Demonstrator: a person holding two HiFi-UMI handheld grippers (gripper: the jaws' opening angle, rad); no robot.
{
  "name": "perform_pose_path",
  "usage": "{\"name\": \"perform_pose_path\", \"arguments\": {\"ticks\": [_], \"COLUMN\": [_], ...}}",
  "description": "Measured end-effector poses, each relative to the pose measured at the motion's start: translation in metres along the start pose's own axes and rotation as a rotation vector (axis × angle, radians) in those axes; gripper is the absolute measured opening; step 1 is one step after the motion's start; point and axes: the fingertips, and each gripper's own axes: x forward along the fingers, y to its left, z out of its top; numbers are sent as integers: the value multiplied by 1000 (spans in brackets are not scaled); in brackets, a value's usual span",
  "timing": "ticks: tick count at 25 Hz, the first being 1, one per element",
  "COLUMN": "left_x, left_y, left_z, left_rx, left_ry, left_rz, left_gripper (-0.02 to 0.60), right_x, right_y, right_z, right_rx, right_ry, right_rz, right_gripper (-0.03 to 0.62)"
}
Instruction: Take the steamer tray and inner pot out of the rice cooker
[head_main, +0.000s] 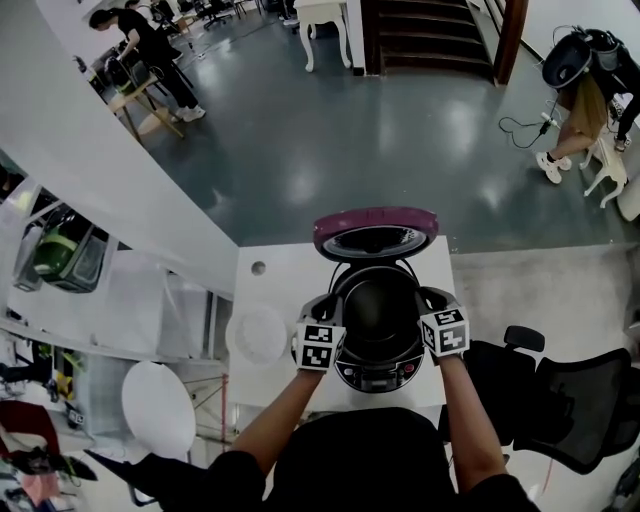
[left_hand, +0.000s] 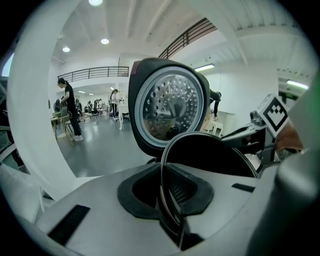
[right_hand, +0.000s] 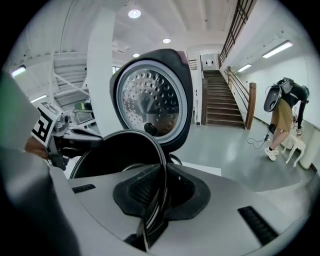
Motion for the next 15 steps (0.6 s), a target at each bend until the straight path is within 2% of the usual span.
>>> {"name": "perform_pose_path", "arguments": {"ticks": [8, 15], "left_x": [-23, -50], "left_y": [-6, -4], "left_z": [16, 39], "left_rx": [-2, -2], "left_ry": [-68, -148], "left_rz": [-17, -18], "left_gripper": [29, 29], "right_x": [-26, -52], "right_y": [6, 19], "right_z": [18, 47], "right_rx": [15, -44], "right_ry": [-69, -120], "right_rz": [-13, -25], "right_gripper": [31, 29]}}
